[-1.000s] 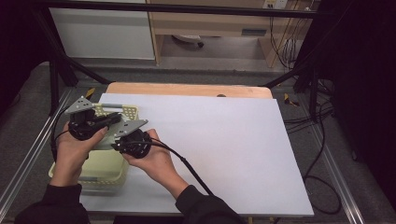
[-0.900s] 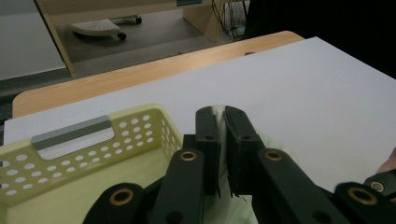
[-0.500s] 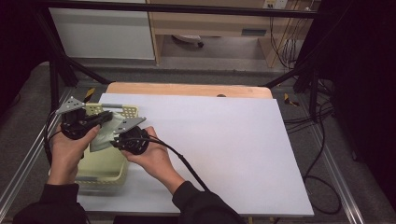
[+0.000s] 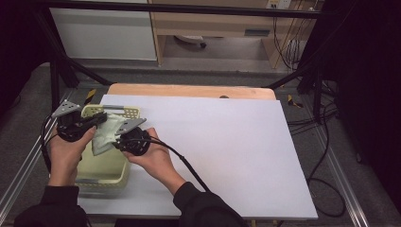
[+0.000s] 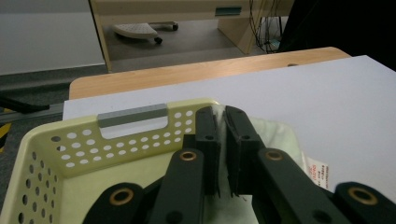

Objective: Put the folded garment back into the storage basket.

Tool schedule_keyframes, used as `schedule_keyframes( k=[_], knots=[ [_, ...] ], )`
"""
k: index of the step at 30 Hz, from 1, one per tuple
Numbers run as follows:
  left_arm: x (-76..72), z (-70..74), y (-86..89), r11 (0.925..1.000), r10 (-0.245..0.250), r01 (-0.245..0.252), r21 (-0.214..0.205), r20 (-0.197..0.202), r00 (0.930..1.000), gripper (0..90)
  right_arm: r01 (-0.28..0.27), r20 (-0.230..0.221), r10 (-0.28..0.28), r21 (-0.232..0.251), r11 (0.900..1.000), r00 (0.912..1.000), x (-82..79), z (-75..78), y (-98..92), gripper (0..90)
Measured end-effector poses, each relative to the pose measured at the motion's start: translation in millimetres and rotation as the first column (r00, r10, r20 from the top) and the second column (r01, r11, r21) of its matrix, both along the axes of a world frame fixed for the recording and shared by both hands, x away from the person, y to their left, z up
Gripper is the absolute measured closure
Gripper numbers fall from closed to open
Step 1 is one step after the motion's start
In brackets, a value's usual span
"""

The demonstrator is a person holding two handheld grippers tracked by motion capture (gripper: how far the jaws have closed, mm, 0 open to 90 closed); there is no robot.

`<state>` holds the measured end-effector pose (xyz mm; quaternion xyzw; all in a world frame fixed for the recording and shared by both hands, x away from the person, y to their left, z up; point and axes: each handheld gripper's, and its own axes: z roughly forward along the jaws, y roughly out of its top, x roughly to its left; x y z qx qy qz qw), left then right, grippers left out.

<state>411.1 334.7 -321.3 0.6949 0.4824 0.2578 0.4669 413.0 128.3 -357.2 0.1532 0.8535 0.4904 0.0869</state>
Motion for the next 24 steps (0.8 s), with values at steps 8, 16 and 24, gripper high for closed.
schedule_keyframes(
  k=[8,16,24],
  knots=[
    [3.2,-7.6,6.4,0.9998,0.02,-0.02,0.004,-0.012,0.9997,84.5,0.007,-0.008,-0.007,-0.021,0.9998,0.9999,3.8,-8.2,5.4,86.0],
    [5.8,-13.2,7.9,0.9993,0.036,-0.036,0.012,-0.021,0.9991,84.4,0.01,-0.004,-0.01,-0.03,0.9995,0.9999,3.8,-10.1,6.1,86.0],
    [7.8,-17.0,6.3,0.9987,0.042,-0.041,0.03,-0.028,0.9987,84.4,-0.001,0.002,0.001,-0.048,0.9988,1.0,0.5,-13.8,8.0,85.9]
  ],
)
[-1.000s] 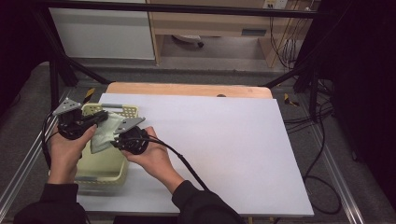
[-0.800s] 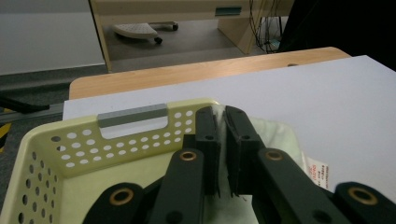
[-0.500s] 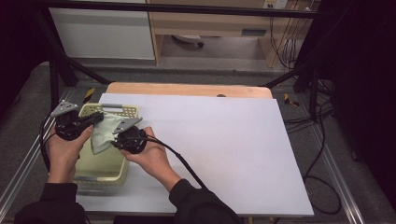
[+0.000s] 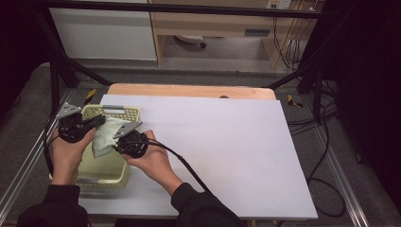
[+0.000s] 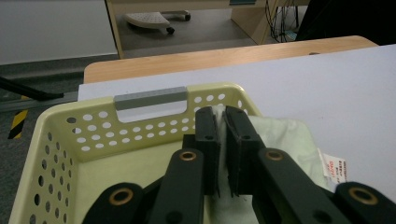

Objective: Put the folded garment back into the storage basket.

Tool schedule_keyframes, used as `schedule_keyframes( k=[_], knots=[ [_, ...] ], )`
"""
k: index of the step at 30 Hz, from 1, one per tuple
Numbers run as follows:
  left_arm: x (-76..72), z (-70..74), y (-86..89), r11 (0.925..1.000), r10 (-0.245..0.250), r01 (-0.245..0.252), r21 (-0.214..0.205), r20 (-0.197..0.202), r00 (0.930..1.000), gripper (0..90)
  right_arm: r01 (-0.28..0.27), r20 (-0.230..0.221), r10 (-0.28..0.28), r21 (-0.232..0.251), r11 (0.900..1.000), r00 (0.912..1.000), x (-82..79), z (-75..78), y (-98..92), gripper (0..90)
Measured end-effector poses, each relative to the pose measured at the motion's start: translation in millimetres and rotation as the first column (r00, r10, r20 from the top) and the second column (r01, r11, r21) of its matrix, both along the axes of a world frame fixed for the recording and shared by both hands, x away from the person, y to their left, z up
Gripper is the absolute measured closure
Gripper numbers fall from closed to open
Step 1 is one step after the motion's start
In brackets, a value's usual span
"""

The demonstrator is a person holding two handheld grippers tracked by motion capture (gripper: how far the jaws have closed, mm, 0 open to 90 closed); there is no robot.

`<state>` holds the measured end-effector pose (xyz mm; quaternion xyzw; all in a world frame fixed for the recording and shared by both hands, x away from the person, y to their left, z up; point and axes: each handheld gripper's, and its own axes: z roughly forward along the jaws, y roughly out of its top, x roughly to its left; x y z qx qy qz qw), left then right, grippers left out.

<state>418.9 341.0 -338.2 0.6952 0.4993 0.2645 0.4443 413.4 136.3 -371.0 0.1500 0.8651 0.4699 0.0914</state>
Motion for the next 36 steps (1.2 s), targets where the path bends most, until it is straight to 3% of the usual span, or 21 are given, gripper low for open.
schedule_keyframes(
  k=[14,21,23,25,28,30,36],
  knots=[
    [6.1,-12.6,0.4,0.9994,0.025,-0.024,0.024,-0.053,0.9983,84.2,0.003,-0.019,-0.003,-0.03,0.9996,0.9998,1.1,-6.7,3.8,85.9],
    [8.4,-17.4,2.2,0.9995,0.03,-0.029,0.01,-0.052,0.9982,83.5,-0.001,-0.021,0.0,-0.044,0.999,0.9998,4.1,-8.6,10.5,85.8],
    [10.1,-20.0,3.2,0.9988,0.049,-0.048,0.008,-0.041,0.998,77.7,0.005,-0.027,-0.006,-0.05,0.9987,0.9996,5.3,-10.1,12.9,84.4],
    [12.2,-21.5,4.8,0.9972,0.075,-0.075,0.006,-0.045,0.9962,56.7,0.014,-0.048,-0.016,-0.05,0.9986,0.9987,6.8,-12.4,14.3,69.6],
    [11.0,-18.8,4.7,0.9967,0.08,-0.081,-0.011,-0.019,0.9966,43.1,0.038,-0.059,-0.042,-0.061,0.9974,0.9974,3.8,-12.2,12.8,49.2],
    [9.8,-15.3,3.1,0.997,0.074,-0.074,-0.025,-0.006,0.9973,39.0,0.051,-0.059,-0.055,-0.062,0.9967,0.9967,-0.3,-9.3,9.8,39.4],
    [6.3,-7.6,-6.1,0.9979,0.064,-0.064,-0.008,-0.001,0.998,29.2,0.082,-0.033,-0.083,-0.022,0.9964,0.996,-14.0,4.3,-7.3,23.8]
  ],
)
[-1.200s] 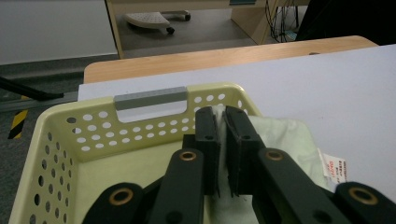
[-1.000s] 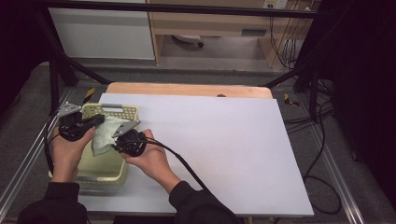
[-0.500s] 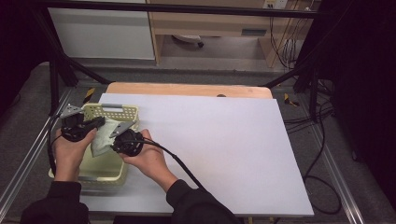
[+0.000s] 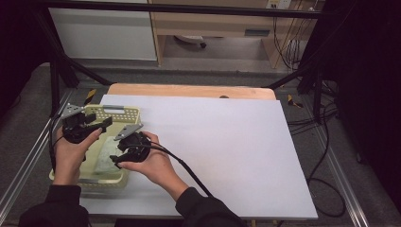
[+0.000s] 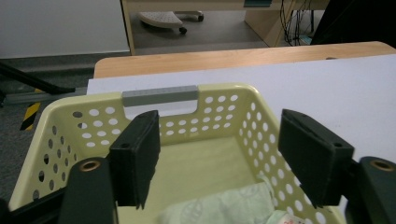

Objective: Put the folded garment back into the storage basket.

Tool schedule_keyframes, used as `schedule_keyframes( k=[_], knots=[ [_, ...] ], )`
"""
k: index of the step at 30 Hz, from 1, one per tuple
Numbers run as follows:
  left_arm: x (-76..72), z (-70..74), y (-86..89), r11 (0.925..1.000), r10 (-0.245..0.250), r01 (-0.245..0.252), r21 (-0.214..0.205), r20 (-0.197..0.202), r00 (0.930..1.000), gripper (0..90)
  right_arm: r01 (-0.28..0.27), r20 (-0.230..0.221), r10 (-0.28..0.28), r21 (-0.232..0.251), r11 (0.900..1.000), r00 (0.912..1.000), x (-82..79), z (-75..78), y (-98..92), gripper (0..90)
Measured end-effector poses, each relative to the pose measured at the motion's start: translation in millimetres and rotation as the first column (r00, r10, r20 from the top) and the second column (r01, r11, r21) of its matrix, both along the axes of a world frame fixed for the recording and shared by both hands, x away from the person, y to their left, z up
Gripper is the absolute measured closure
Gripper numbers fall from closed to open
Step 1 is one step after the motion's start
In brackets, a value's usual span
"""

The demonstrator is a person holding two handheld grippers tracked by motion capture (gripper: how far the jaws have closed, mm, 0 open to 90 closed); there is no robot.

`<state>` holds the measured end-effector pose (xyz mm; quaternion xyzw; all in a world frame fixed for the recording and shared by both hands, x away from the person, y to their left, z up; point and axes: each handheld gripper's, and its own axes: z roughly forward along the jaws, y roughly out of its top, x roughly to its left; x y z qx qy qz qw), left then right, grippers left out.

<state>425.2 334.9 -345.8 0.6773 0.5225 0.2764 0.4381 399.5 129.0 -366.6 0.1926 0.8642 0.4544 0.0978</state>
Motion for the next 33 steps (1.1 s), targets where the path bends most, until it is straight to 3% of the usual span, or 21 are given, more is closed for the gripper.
schedule_keyframes(
  k=[6,11,16,26,30,33],
  knots=[
    [-7.1,6.7,-11.4,0.9995,-0.025,0.025,-0.021,-0.008,0.9997,18.1,0.056,-0.012,-0.055,0.021,0.9982,0.9984,-6.3,4.0,-33.4,12.9],
    [-21.3,6.4,-26.6,0.9979,-0.062,0.062,-0.019,0.002,0.9981,12.9,0.107,-0.006,-0.107,0.008,0.9942,0.9942,-7.4,1.2,-61.2,7.4],
    [-37.1,-1.6,-37.7,0.9951,-0.098,0.098,-0.011,0.013,0.9951,11.0,0.143,-0.005,-0.143,0.035,0.9891,0.9897,-6.8,1.9,-86.0,5.4],
    [-53.3,-6.3,-59.9,0.9897,-0.134,0.137,-0.041,0.07,0.9885,10.9,0.176,0.032,-0.179,0.079,0.9812,0.9833,-6.0,8.2,-128.7,5.3],
    [-61.8,-11.8,-68.3,0.9794,-0.192,0.196,-0.048,0.077,0.9784,9.2,0.188,0.035,-0.191,0.085,0.9785,0.9809,-4.2,10.5,-142.5,7.3],
    [-66.4,-14.0,-73.0,0.9792,-0.198,0.201,-0.03,0.079,0.9771,9.9,0.201,0.027,-0.204,0.093,0.9752,0.9785,-2.5,10.7,-151.7,6.3]
  ],
)
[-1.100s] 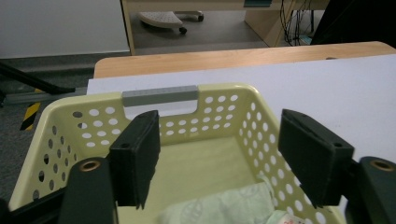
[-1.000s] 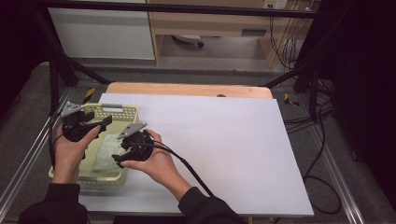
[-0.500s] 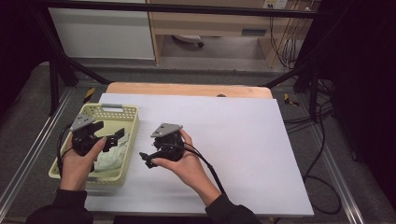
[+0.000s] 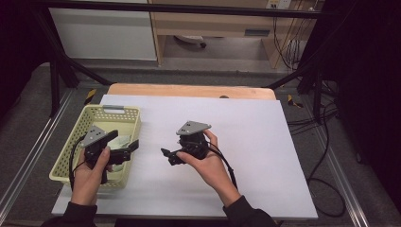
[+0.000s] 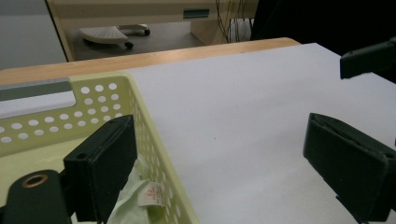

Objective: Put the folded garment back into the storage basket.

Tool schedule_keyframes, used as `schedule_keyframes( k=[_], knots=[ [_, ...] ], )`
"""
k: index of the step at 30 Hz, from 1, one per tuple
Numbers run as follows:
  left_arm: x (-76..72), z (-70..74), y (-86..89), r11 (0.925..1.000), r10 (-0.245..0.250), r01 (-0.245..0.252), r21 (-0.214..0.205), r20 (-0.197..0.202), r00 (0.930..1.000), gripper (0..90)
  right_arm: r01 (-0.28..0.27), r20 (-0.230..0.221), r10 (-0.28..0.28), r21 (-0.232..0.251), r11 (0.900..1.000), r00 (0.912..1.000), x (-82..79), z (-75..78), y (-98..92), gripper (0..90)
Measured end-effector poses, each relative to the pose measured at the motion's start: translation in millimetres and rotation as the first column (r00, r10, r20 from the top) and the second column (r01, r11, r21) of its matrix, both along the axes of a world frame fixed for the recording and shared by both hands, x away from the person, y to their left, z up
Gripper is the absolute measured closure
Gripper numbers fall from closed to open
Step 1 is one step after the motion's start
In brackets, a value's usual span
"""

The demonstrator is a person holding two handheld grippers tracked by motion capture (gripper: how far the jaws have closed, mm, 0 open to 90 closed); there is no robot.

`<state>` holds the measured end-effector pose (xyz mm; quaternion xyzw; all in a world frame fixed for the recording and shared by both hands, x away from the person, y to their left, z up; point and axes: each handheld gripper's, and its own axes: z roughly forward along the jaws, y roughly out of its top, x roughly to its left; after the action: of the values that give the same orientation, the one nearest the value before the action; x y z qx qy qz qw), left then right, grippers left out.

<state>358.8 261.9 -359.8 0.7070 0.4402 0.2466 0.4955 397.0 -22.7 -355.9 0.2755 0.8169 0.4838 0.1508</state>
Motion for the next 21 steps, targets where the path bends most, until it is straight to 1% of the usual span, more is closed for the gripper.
schedule_keyframes(
  k=[3,5,7,8,11,14,16,18,21],
  knots=[
    [-4.6,-2.8,-1.7,0.9998,0.016,-0.016,0.012,0.015,0.9998,9.9,0.014,0.001,-0.014,0.001,0.9999,0.9999,1.6,0.5,-6.7,5.5],
    [-7.8,-6.7,-1.9,0.9995,0.03,-0.03,0.012,0.027,0.9992,9.9,0.021,0.006,-0.021,-0.002,0.9998,0.9998,2.8,0.9,-9.5,5.0],
    [-9.7,-11.2,-1.1,0.9989,0.047,-0.047,0.006,0.034,0.9983,10.0,0.031,0.006,-0.031,-0.008,0.9995,0.9995,3.7,1.3,-11.7,5.0],
    [-10.3,-12.6,-0.9,0.9986,0.053,-0.053,-0.002,0.03,0.9982,10.4,0.031,0.003,-0.031,-0.011,0.9995,0.9995,3.7,1.3,-12.5,5.1],
    [-12.7,-14.2,0.3,0.9984,0.057,-0.057,-0.001,0.044,0.9974,11.2,0.032,0.022,-0.031,-0.029,0.9991,0.9993,3.4,1.8,-15.8,6.4],
    [-17.0,-13.9,3.2,0.9982,0.057,-0.057,-0.02,0.041,0.9975,11.3,0.046,0.041,-0.045,-0.029,0.9985,0.9982,3.5,3.3,-20.8,6.3],
    [-19.6,-16.4,4.4,0.9981,0.058,-0.057,-0.023,0.032,0.9978,11.3,0.058,0.048,-0.057,-0.019,0.9981,0.9972,3.8,4.4,-24.4,6.1],
    [-22.7,-20.2,4.7,0.9977,0.06,-0.06,-0.032,0.026,0.9978,11.3,0.066,0.066,-0.065,-0.008,0.9978,0.9957,4.6,4.5,-27.4,5.9],
    [-26.0,-25.4,5.2,0.9976,0.064,-0.064,-0.028,0.021,0.9977,11.3,0.083,0.086,-0.083,0.001,0.9965,0.9928,5.6,4.7,-30.7,5.6]
  ],
)
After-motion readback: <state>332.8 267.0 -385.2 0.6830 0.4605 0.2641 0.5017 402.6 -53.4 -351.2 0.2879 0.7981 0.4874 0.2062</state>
